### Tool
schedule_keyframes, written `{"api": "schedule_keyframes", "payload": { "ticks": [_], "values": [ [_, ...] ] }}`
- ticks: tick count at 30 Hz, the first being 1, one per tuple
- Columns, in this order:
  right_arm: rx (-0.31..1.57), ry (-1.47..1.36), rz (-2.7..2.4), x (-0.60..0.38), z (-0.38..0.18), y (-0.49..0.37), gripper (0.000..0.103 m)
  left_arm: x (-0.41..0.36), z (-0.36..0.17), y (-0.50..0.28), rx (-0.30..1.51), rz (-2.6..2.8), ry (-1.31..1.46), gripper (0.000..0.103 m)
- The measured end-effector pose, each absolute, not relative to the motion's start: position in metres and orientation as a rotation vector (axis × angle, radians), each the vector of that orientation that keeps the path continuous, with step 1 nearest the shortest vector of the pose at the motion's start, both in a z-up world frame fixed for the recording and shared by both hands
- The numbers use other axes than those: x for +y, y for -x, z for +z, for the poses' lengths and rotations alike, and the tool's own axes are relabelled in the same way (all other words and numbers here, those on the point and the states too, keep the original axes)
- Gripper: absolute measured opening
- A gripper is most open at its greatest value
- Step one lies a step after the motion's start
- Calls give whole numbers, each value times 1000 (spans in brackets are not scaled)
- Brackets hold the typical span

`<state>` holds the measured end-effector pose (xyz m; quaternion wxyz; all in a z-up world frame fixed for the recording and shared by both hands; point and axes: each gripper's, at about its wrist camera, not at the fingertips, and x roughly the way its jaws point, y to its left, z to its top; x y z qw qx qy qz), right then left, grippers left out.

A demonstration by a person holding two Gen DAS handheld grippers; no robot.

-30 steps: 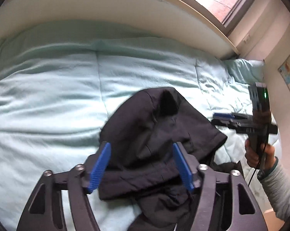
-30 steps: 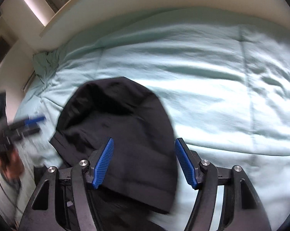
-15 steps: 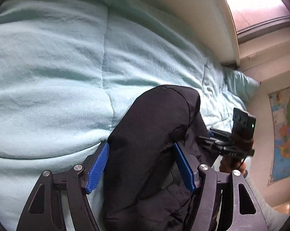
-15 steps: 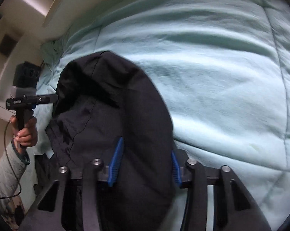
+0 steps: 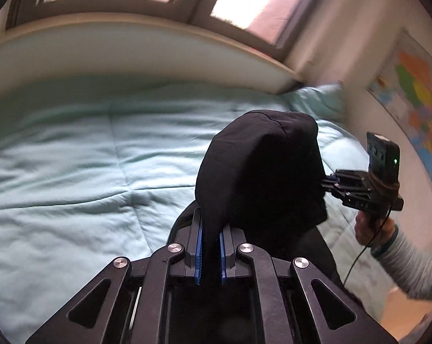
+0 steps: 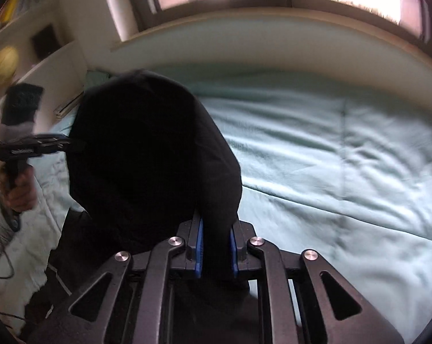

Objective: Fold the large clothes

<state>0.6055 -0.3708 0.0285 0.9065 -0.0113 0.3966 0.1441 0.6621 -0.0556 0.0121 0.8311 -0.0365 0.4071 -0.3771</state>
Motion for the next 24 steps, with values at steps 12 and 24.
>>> {"api": "schedule_keyframes", "payload": {
  "ticks": [12, 24],
  "values": [
    [837, 23, 192, -354, 46, -407, 17, -51, -32, -456, 1043, -682, -100, 9],
    [961, -68, 209, -351, 43, -386, 49, -7, 20, -446, 954, -651, 76, 10]
  ]
}}
